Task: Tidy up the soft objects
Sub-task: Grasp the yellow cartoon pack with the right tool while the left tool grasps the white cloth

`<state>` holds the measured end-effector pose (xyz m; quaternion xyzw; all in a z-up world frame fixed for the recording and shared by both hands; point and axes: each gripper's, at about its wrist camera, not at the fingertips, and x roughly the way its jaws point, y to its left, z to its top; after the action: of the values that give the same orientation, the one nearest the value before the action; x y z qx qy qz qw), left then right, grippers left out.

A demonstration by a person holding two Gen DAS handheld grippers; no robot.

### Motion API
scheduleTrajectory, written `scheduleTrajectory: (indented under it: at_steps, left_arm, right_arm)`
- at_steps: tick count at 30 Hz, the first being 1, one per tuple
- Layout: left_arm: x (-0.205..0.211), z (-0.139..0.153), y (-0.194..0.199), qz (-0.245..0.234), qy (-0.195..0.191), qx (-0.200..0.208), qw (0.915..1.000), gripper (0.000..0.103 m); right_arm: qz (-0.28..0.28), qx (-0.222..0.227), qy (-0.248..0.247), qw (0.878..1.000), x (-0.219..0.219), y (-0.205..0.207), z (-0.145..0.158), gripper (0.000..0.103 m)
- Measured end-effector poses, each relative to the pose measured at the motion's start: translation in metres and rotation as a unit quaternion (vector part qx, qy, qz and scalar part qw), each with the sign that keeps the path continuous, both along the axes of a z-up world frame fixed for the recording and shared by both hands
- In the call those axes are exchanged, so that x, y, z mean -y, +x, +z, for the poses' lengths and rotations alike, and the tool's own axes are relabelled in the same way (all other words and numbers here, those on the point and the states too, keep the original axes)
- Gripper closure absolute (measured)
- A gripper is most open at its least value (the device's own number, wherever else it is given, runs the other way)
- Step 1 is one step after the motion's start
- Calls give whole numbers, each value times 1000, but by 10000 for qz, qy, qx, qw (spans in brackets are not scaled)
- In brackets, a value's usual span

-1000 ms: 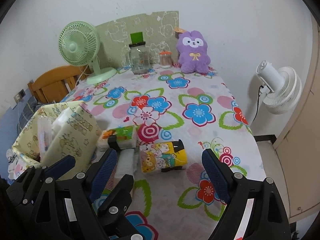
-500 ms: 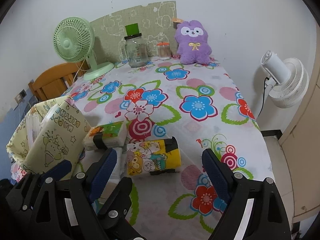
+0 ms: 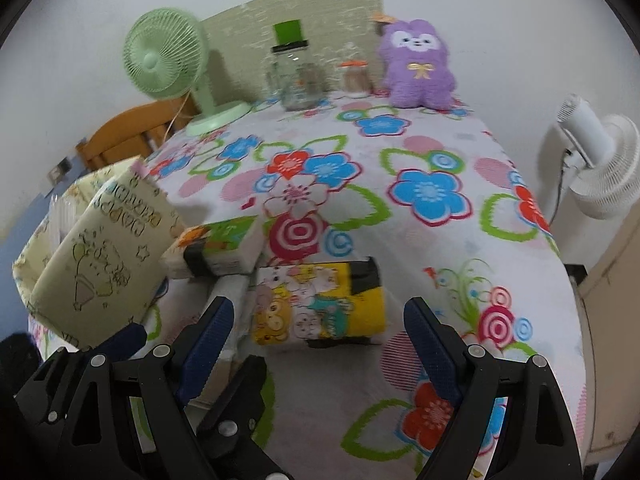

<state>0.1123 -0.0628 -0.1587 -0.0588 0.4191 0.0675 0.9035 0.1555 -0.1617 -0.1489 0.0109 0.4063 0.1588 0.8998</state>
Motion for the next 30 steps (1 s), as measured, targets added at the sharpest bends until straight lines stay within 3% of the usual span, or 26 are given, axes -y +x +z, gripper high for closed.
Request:
scheduleTrajectory:
  at_steps: [9, 11, 15, 24, 30]
  left_arm:
    - [-1, -10, 5, 50, 44, -257, 9996, 12]
    - [0, -12, 6, 36, 47, -298, 9995, 12]
    - [2, -12, 7, -4, 54, -264, 9996, 12]
    - [15, -11, 13, -284, 254, -210, 9991, 20]
    - [15, -11, 20, -367, 175, -221, 9989, 26]
  right_arm:
    - [103, -198, -184, 9996, -7, 9, -11, 15]
    - [104, -234, -230, 9994, -7, 10, -14, 27]
    - [84, -235, -233, 9994, -5, 9, -14, 30]
    - [-275, -157, -357, 9989, 11, 6, -12, 31]
    - [-525, -221, -248, 9981, 20, 6, -11, 31]
